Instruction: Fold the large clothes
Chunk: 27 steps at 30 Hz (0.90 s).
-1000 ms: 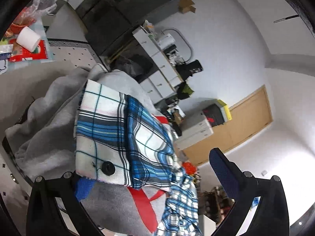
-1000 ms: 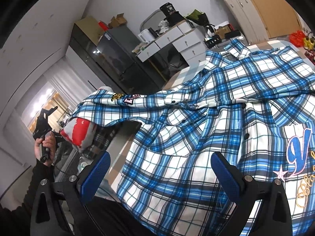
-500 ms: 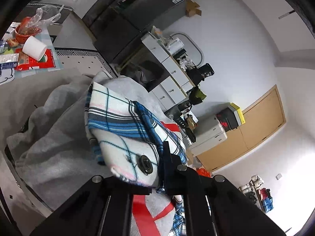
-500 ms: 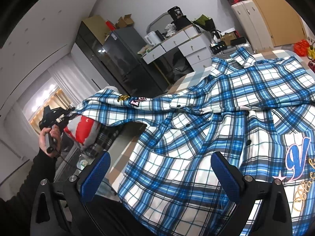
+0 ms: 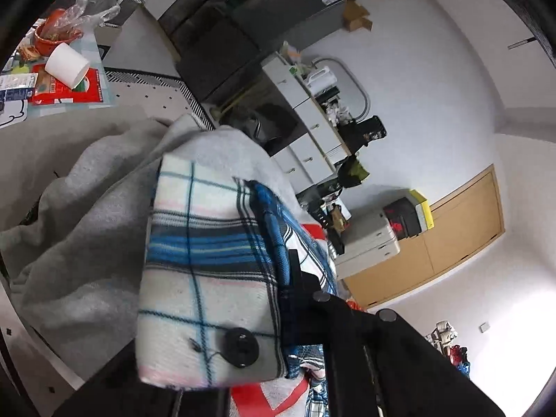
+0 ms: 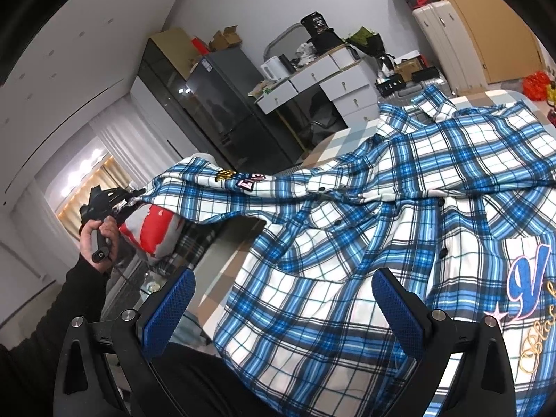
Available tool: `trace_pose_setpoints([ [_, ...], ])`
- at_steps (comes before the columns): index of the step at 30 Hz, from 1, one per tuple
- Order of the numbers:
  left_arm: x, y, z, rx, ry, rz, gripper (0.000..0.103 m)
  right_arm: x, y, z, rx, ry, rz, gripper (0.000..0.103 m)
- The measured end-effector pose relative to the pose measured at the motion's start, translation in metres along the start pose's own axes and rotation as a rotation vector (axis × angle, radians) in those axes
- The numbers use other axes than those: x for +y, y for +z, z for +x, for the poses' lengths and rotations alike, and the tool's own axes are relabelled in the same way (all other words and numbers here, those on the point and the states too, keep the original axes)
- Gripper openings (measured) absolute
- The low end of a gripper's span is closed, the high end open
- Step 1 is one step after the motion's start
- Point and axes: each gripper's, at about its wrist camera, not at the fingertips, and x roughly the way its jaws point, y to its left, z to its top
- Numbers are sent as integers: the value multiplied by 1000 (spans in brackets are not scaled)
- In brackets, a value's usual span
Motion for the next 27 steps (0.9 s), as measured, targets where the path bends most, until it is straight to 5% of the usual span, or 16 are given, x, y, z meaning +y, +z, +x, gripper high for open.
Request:
trace_pose_setpoints([
  [7, -59, -6, -17, -72, -27, 133, 1, 1, 0, -1, -8, -8, 3, 103],
  [13, -149, -19, -2, -7, -119, 236, 1, -3, 4, -6, -28, -11, 18, 103],
  [20, -276, -105, 43, 158, -198, 491, 1, -19, 15, -33, -97, -75, 57, 103],
  [27, -323, -203, 147, 396, -200, 584, 1, -75, 24, -82, -211, -222, 266, 103],
])
